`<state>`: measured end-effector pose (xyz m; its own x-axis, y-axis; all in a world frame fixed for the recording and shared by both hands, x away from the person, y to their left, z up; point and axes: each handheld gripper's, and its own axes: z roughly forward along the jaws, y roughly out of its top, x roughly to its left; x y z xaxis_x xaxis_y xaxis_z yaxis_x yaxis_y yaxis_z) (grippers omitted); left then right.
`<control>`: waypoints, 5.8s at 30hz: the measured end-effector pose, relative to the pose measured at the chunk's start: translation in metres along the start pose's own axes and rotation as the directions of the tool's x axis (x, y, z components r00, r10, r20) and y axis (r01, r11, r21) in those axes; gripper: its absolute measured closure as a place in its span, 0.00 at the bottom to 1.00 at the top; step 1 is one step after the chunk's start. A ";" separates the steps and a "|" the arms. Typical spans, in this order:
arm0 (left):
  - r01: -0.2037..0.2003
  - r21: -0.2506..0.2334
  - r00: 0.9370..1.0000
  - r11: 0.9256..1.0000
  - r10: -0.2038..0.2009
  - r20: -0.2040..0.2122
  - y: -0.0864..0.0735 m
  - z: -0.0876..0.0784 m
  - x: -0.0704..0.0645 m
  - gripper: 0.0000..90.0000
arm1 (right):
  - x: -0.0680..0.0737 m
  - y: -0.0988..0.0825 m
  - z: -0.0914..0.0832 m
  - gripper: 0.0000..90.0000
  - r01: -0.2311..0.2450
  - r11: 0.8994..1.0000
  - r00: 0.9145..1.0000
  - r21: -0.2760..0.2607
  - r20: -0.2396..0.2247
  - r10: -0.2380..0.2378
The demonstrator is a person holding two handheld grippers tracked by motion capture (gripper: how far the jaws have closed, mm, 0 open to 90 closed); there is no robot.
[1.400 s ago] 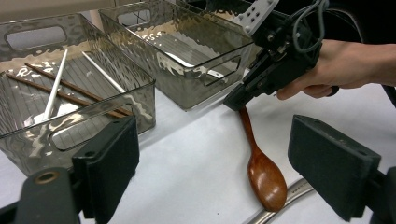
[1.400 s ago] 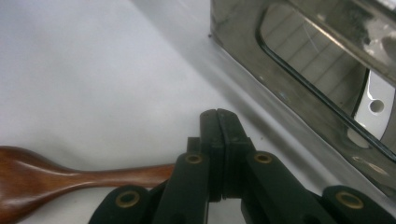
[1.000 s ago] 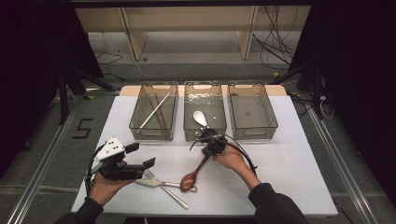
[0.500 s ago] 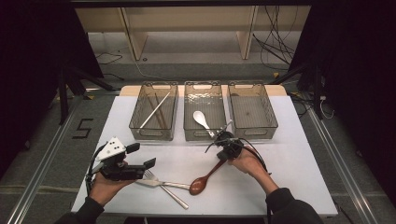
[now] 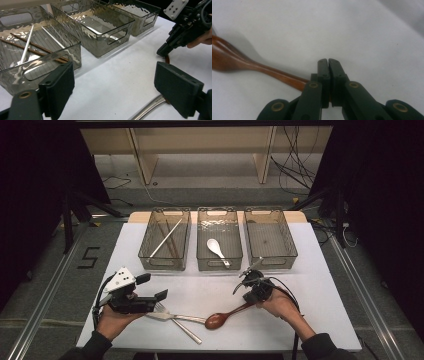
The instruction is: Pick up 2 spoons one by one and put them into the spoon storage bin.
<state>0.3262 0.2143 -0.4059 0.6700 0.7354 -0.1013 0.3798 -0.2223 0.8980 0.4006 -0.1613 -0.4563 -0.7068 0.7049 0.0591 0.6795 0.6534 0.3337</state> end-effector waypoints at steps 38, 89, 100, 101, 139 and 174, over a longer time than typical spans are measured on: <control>-0.006 -0.004 1.000 1.000 0.006 -0.001 0.001 -0.001 0.000 0.18 | 0.045 -0.001 0.007 0.56 0.373 0.923 0.927 0.090 -0.060 -0.369; -0.008 0.003 1.000 1.000 0.008 -0.003 0.000 -0.001 0.001 0.18 | 0.034 -0.008 -0.037 0.95 0.389 0.917 0.909 -0.084 -0.123 -0.397; -0.001 -0.010 1.000 1.000 0.001 0.000 0.000 -0.002 0.002 0.18 | 0.022 0.001 -0.043 0.95 0.251 0.947 0.963 -0.202 -0.045 -0.265; -0.001 -0.011 1.000 1.000 0.001 0.001 0.000 -0.002 0.002 0.18 | 0.022 0.001 -0.044 0.95 0.246 0.946 0.965 -0.211 -0.039 -0.259; 0.023 -0.045 1.000 0.999 -0.023 -0.002 0.001 -0.004 0.004 0.18 | -0.008 0.100 -0.062 0.95 0.020 0.906 1.000 -0.423 -0.002 -0.023; 0.027 -0.052 1.000 0.998 -0.028 -0.009 0.001 -0.006 0.006 0.18 | -0.050 0.146 -0.031 0.70 -0.220 0.900 0.973 -0.377 -0.021 0.229</control>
<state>0.3267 0.2228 -0.4031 0.6532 0.7472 -0.1221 0.3638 -0.1684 0.9161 0.5293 -0.1101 -0.3814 -0.5367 0.8296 0.1538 0.6925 0.3290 0.6421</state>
